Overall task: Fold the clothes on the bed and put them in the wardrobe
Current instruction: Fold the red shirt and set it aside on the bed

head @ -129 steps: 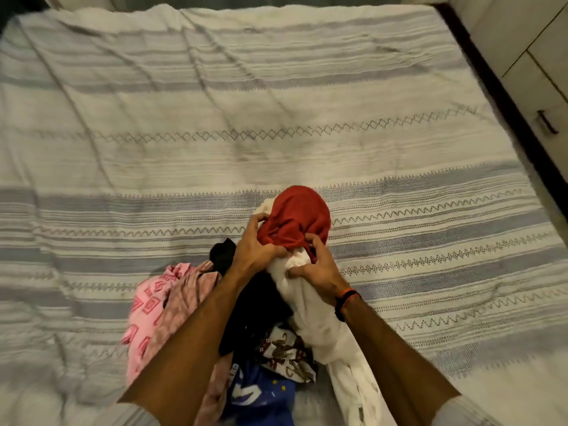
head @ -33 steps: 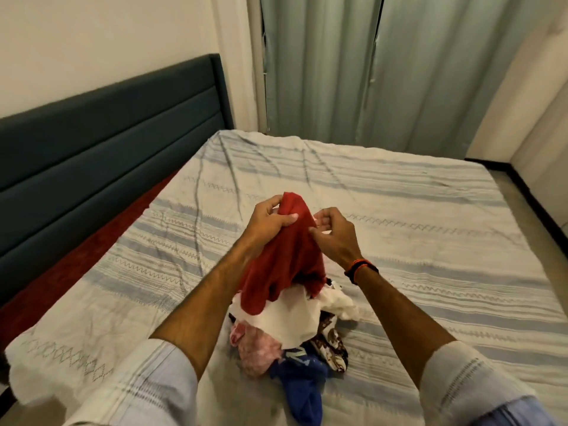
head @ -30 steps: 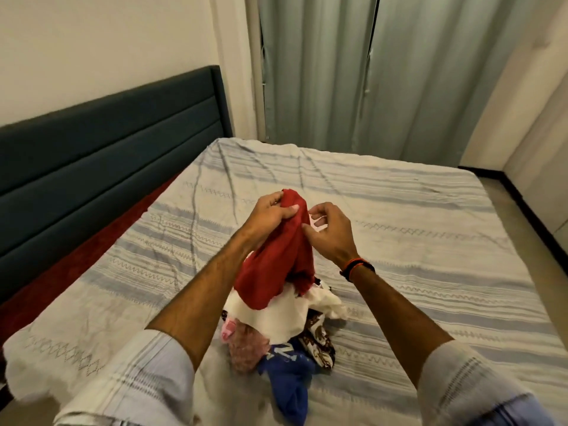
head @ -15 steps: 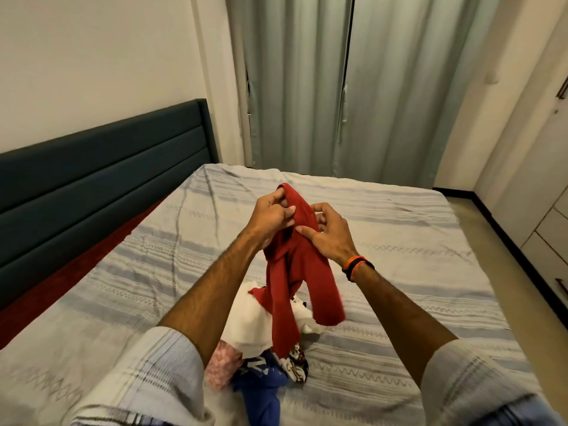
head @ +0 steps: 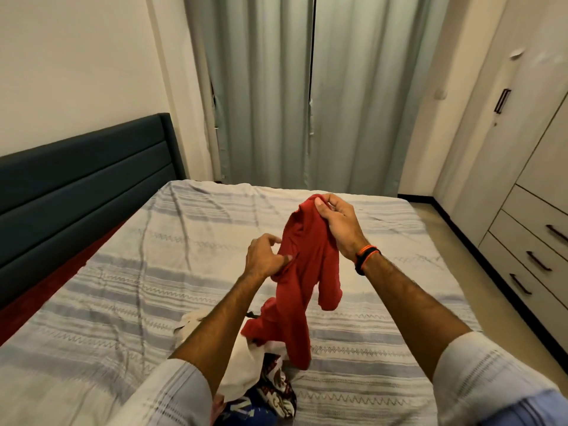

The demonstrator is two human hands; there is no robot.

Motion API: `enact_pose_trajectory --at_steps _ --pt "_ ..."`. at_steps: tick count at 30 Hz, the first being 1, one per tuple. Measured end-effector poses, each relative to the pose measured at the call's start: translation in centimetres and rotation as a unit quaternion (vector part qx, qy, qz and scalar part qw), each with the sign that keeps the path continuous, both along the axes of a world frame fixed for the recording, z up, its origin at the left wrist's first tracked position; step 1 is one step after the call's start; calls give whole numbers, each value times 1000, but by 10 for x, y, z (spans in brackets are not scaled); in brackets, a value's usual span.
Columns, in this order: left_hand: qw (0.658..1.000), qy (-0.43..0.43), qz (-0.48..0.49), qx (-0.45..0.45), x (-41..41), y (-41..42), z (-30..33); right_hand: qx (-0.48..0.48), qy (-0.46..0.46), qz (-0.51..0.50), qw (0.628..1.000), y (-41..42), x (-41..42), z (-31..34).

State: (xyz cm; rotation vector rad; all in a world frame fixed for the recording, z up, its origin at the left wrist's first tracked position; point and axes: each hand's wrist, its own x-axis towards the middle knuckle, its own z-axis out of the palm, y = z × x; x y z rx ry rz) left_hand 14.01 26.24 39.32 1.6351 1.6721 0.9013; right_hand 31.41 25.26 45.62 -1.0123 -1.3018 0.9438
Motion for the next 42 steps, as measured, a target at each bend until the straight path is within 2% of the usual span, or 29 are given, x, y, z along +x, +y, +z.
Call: enact_pose_trajectory --at_steps 4,7,11,16,18,21,27,30,34,36,39,42 --pt "995 14 -17 -99 13 3 -21 -1 28 19 999 -1 9 15" --pt "994 -12 -23 -104 22 7 -30 17 -7 -2 1000 1 27 21" --pt "998 -35 10 -56 33 10 -19 33 -73 -96 992 12 71 21" --pt "993 40 105 47 44 4 17 41 -216 -211 953 16 125 25" --pt "990 31 113 71 54 3 30 48 -246 -220 943 15 146 23" --pt "990 -20 90 107 68 4 43 37 -270 -213 938 17 173 17" --pt "995 -11 25 99 101 -9 54 28 -297 -143 944 12 223 13" --pt "994 1 42 96 110 -14 57 37 -319 -68 944 5 240 14" --pt "985 67 101 122 113 -17 61 56 -369 20 928 -2 261 14" --pt "979 85 116 141 112 -16 64 57 -403 32 913 -1 265 13" --pt "975 120 108 155 109 -11 70 83 -408 33 909 4 263 13" --pt "977 103 101 154 100 -6 76 81 -393 -20 916 12 258 13"
